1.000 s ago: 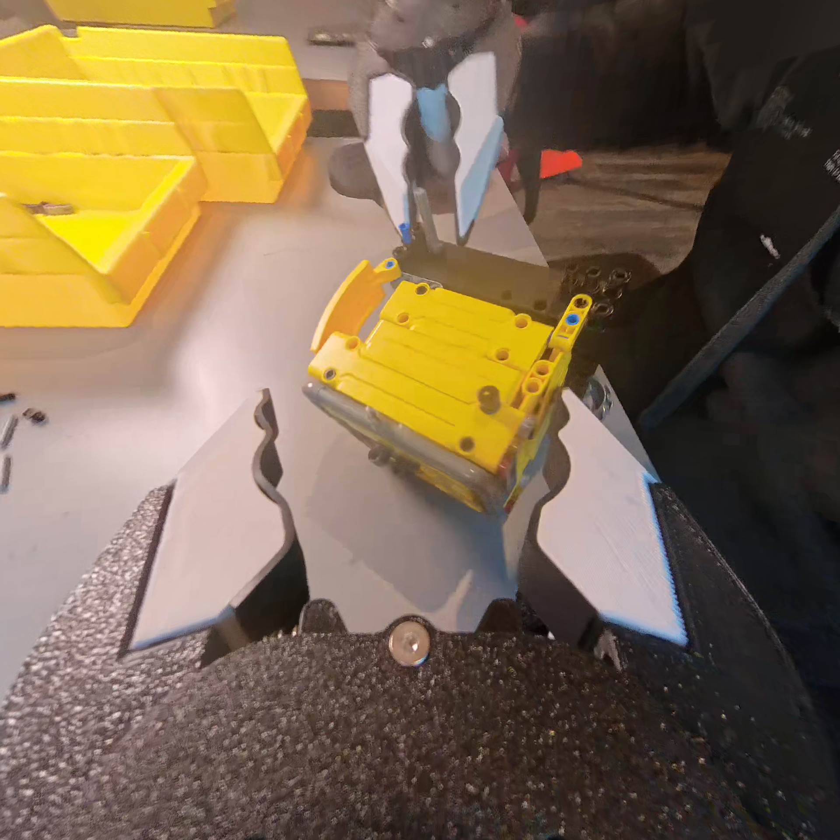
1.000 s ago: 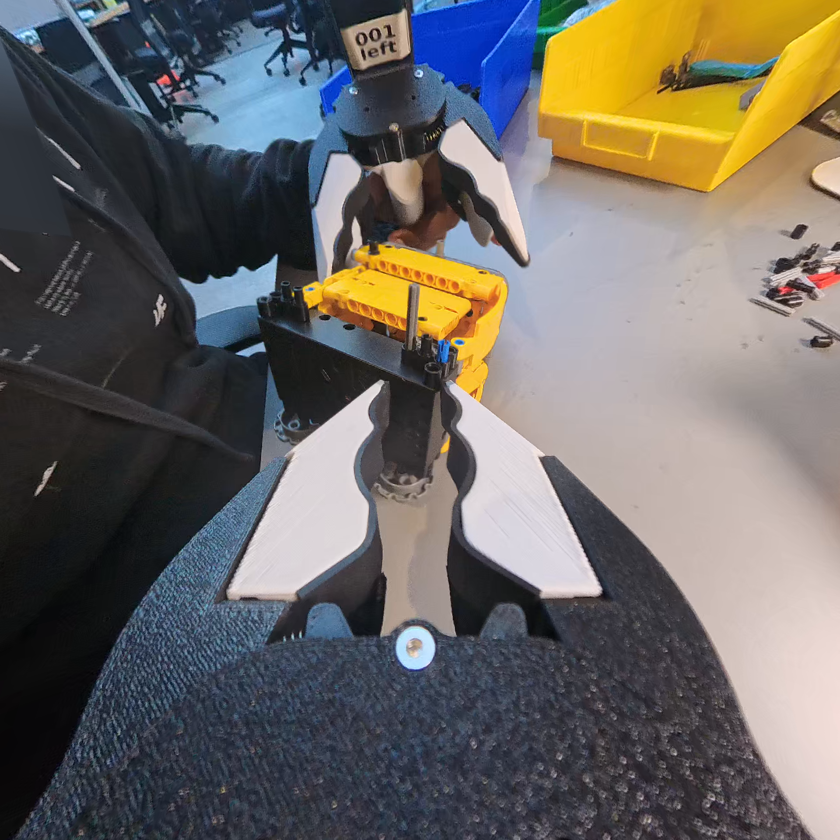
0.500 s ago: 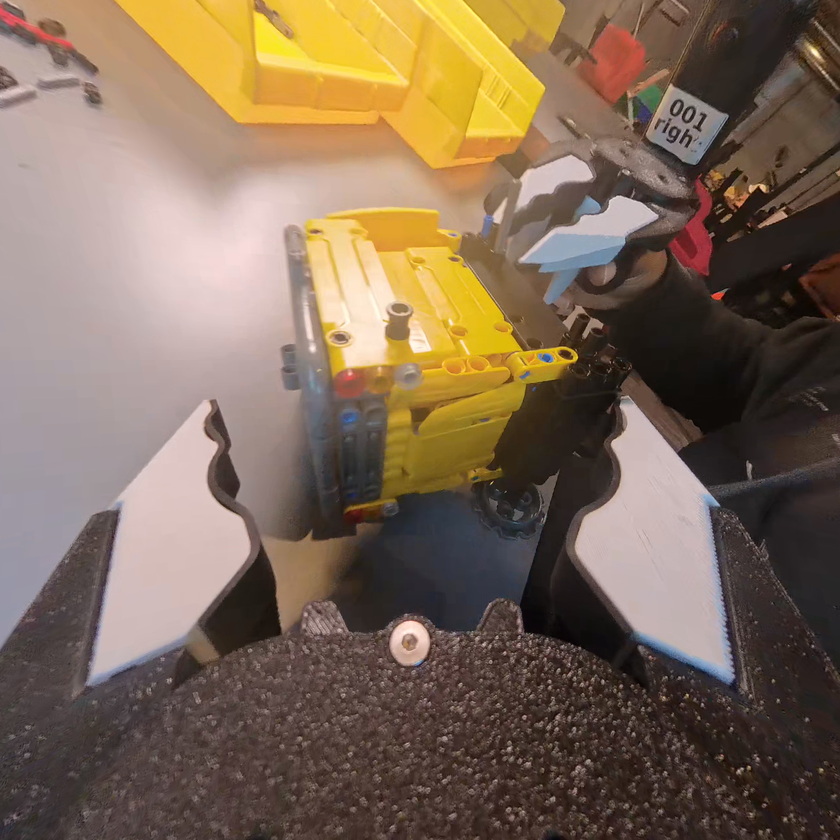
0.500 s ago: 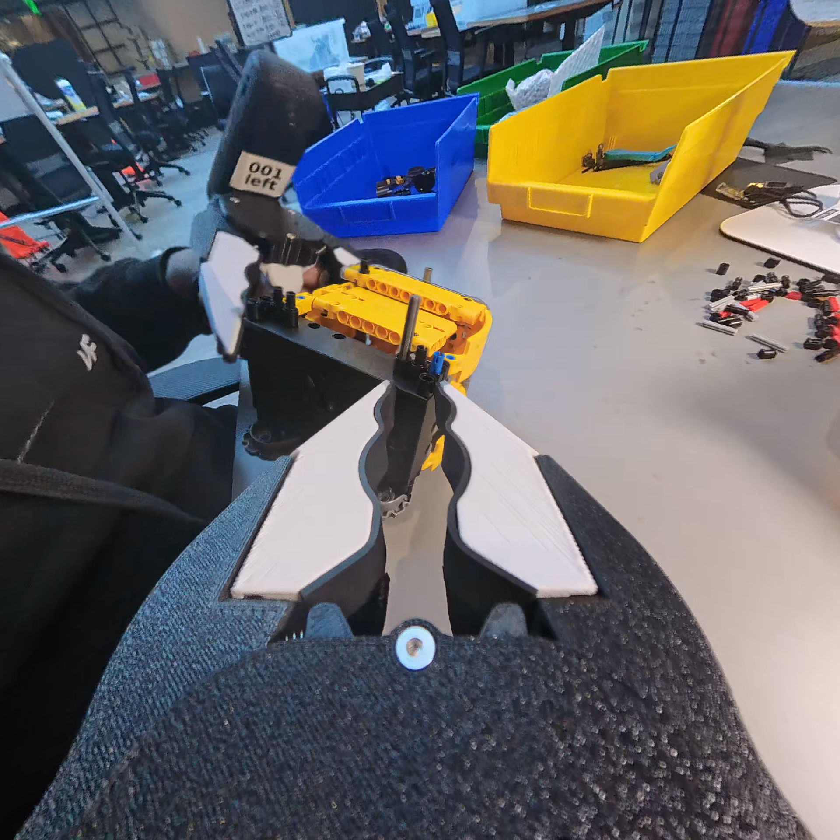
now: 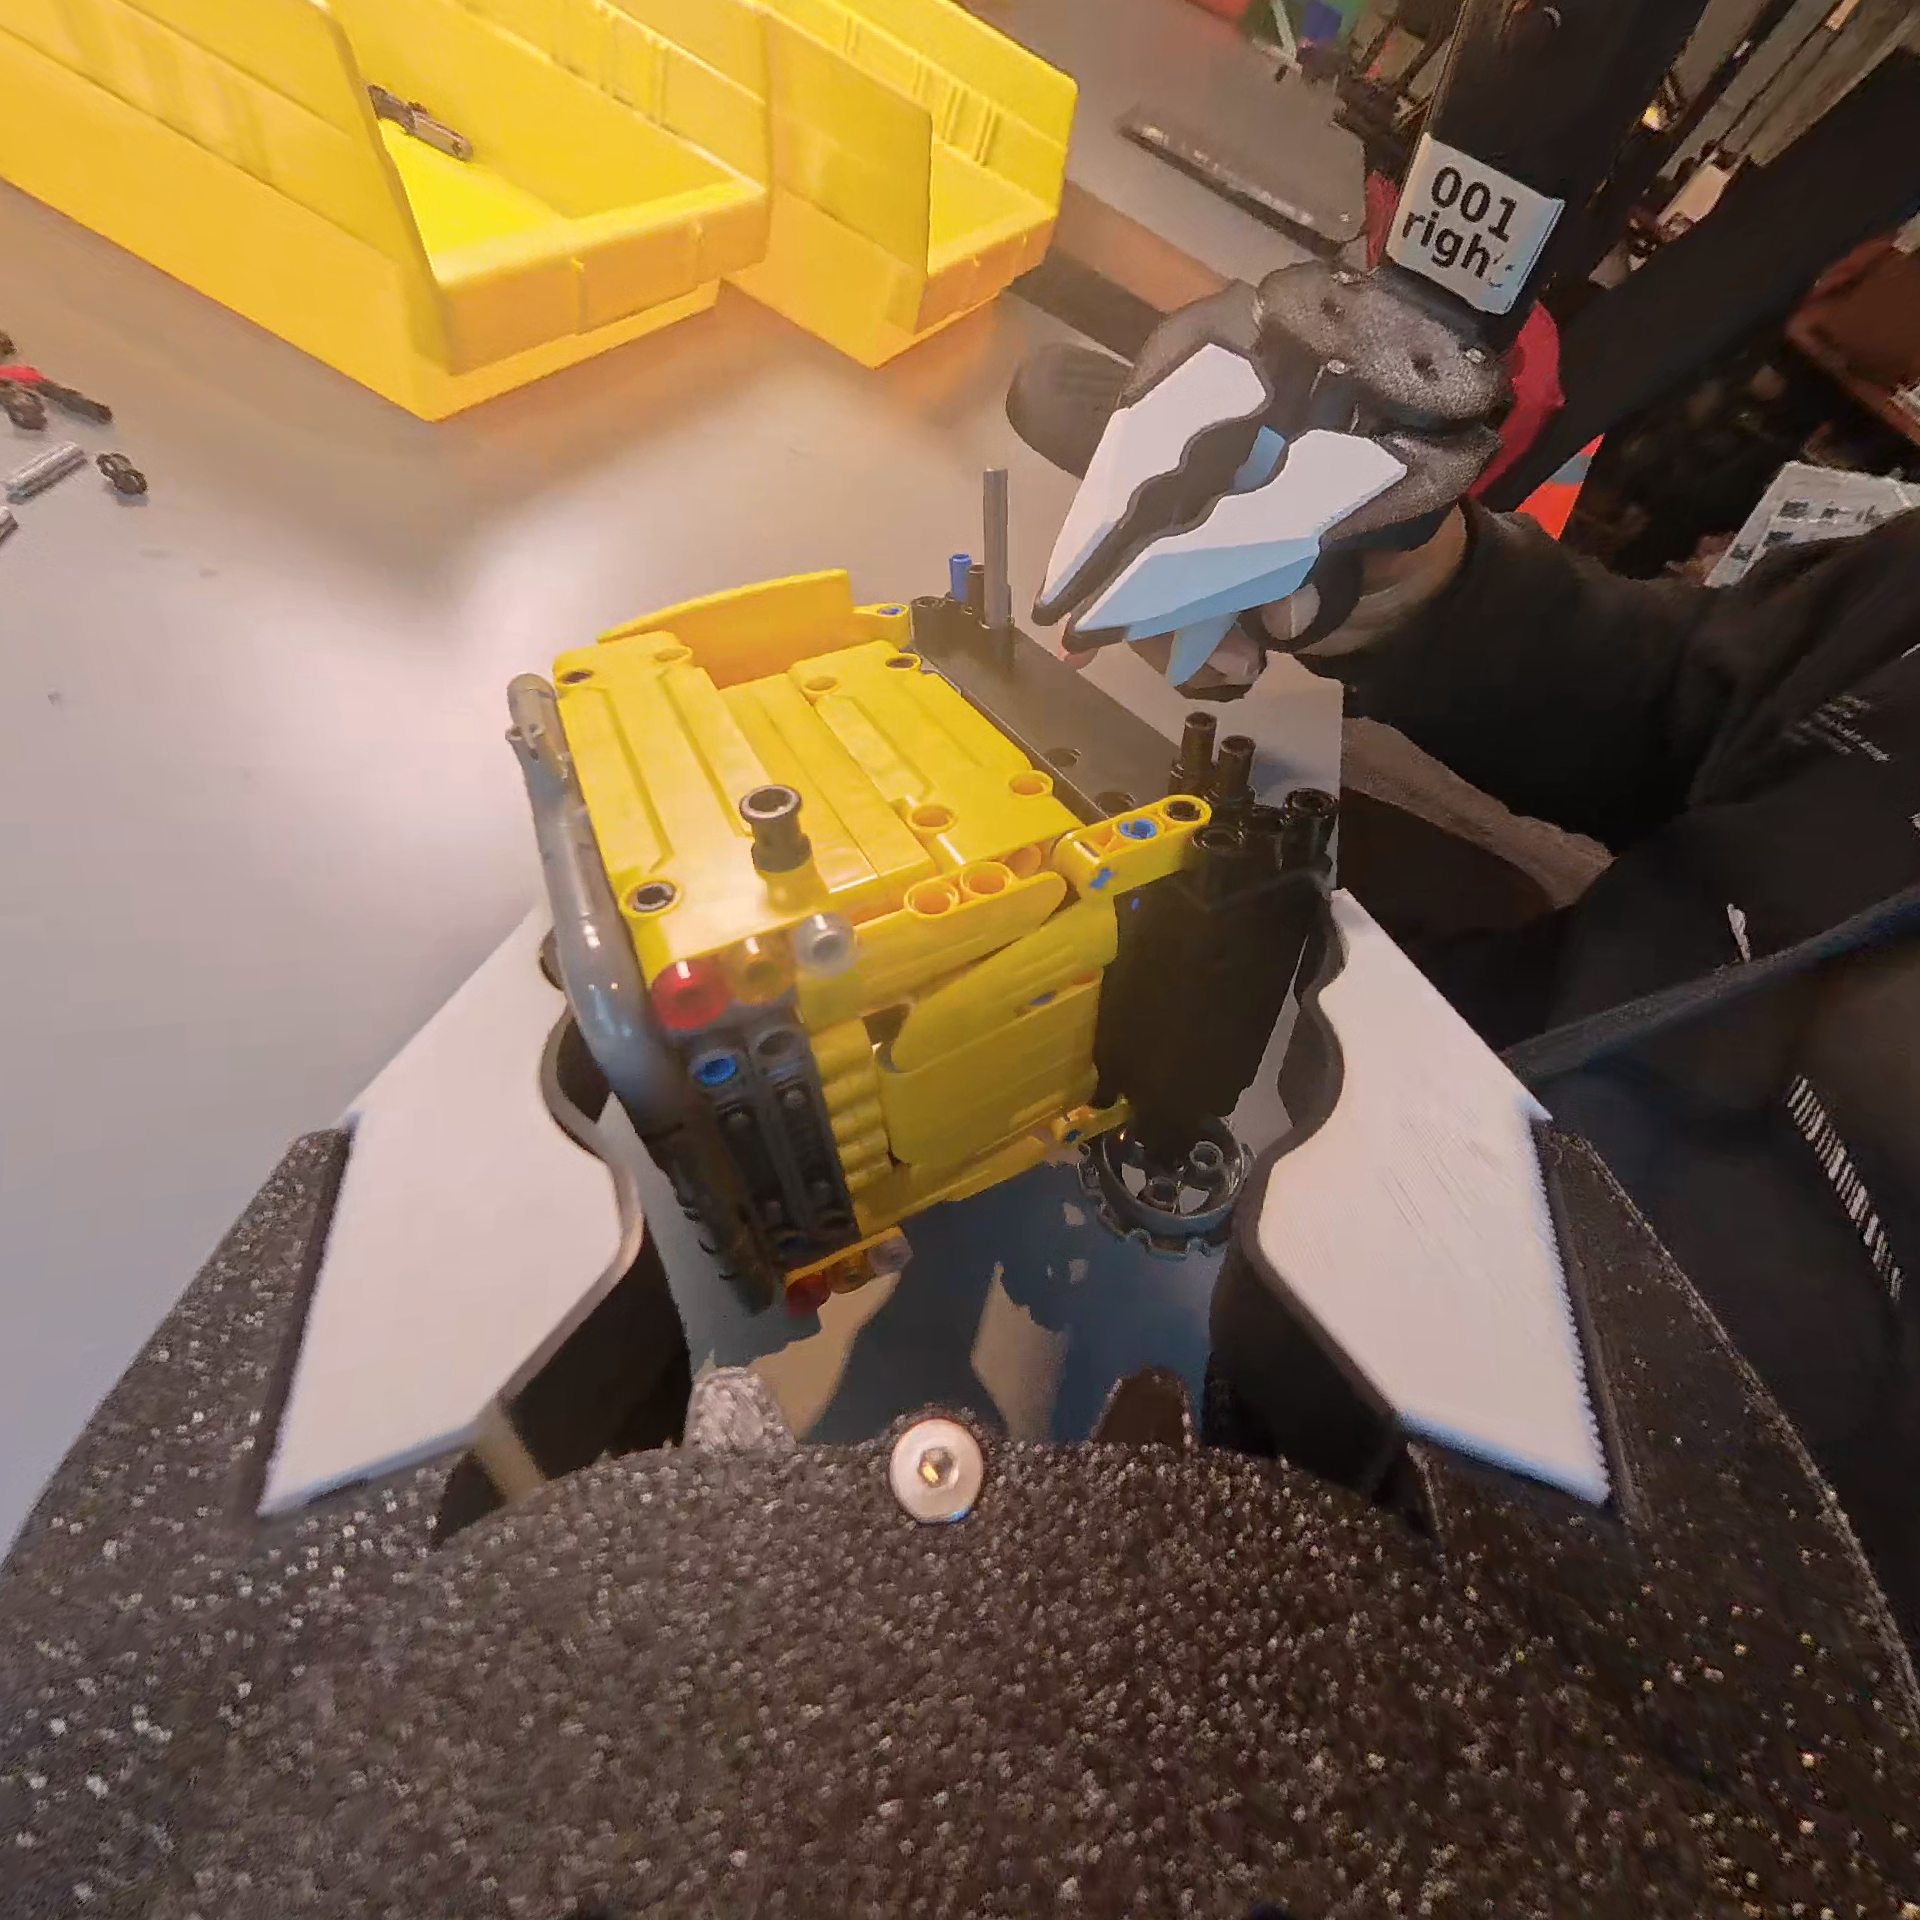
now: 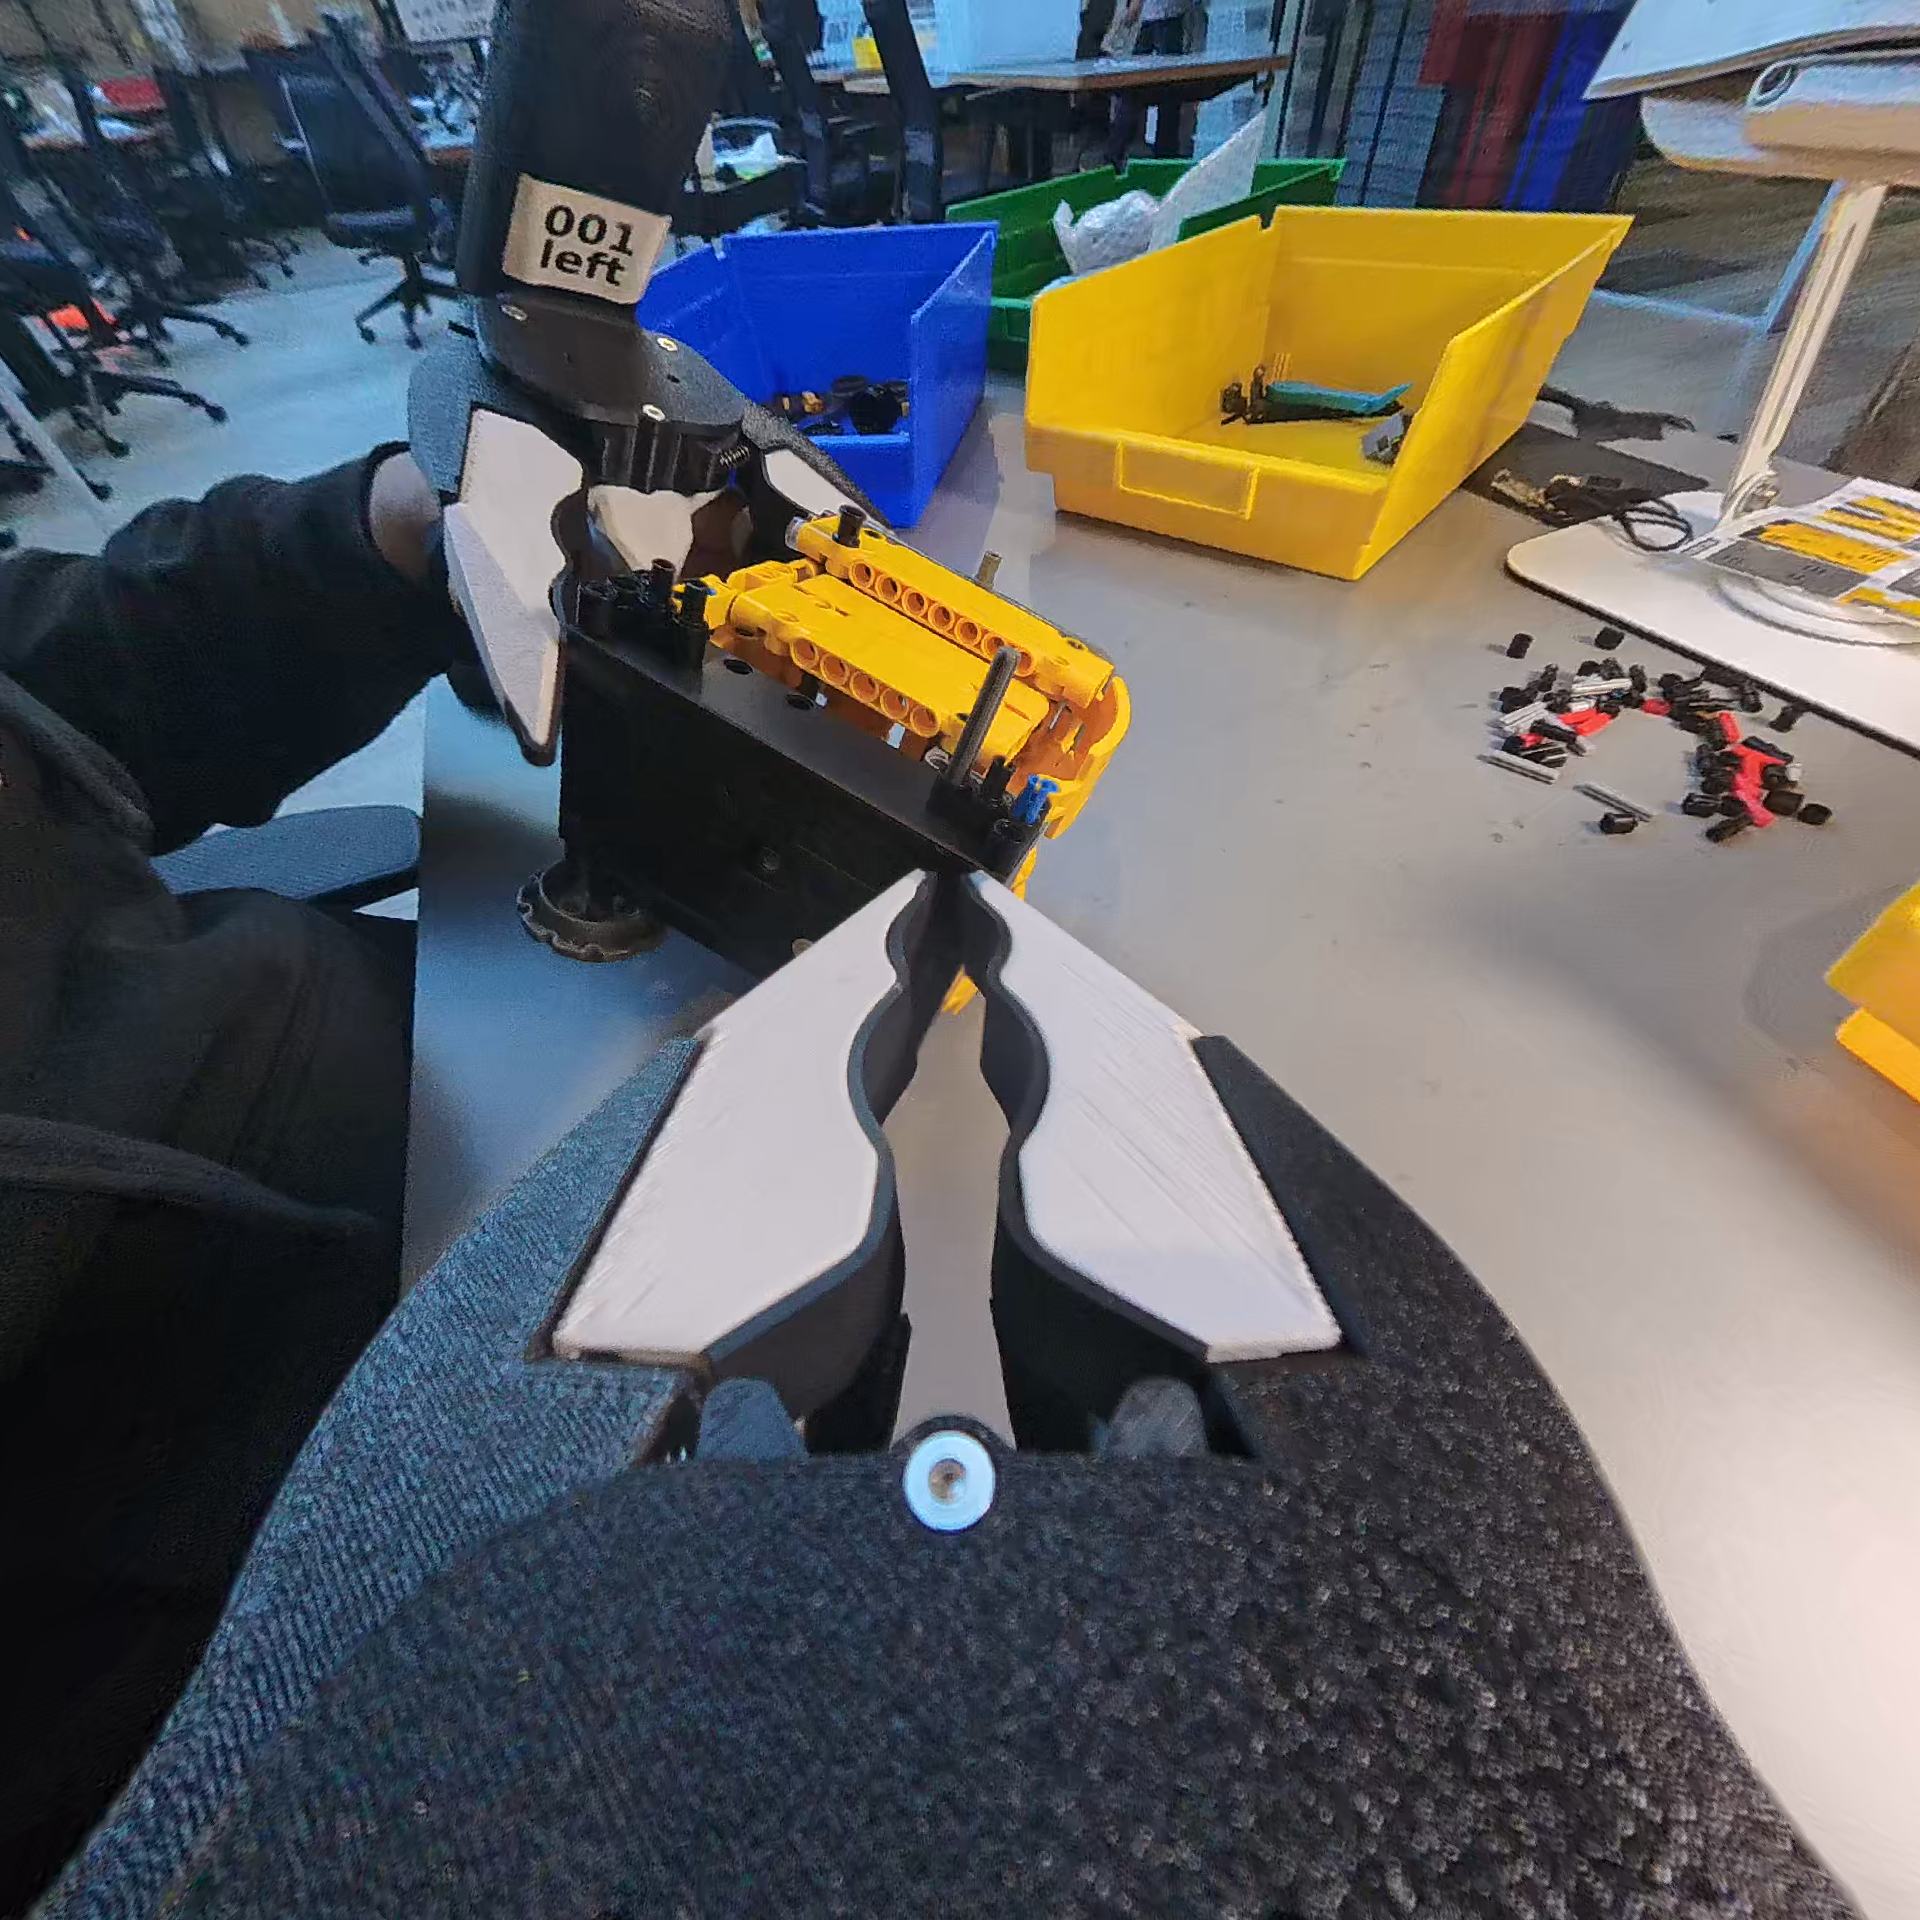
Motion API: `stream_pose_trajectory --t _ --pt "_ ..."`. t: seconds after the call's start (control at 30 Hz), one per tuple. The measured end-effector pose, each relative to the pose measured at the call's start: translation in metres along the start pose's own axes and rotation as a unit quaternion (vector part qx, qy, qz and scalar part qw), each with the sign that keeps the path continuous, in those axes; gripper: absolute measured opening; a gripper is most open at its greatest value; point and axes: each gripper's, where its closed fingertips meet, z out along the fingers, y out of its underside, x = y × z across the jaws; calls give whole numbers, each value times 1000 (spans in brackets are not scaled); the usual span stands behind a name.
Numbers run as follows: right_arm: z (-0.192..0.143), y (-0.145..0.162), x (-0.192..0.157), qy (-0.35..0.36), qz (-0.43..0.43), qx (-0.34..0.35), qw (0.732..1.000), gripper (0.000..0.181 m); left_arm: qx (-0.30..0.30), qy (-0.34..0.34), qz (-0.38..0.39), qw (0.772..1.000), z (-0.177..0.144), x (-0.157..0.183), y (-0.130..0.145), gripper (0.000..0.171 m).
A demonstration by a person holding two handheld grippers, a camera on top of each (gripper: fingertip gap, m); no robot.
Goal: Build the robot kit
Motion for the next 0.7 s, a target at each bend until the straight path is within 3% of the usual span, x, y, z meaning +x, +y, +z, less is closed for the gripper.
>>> stream_pose_trajectory --t 0.33,0.5,0.63,0.7 --pt "2 7 6 -24 33 -1 999 28 96 -43 -42 994 -31 -7 -8 132" --pt "14 12 -9 -62 34 -9 997 33 56 -53 -34 996 -21 -1 7 150" --pt "20 11 -11 -52 2 -9 999 20 18 -69 -18 997 -7 -10 14 149" --pt "20 9 -12 -43 -18 -4 999 13 7 -89 -4 996 -4 -20 15 139"
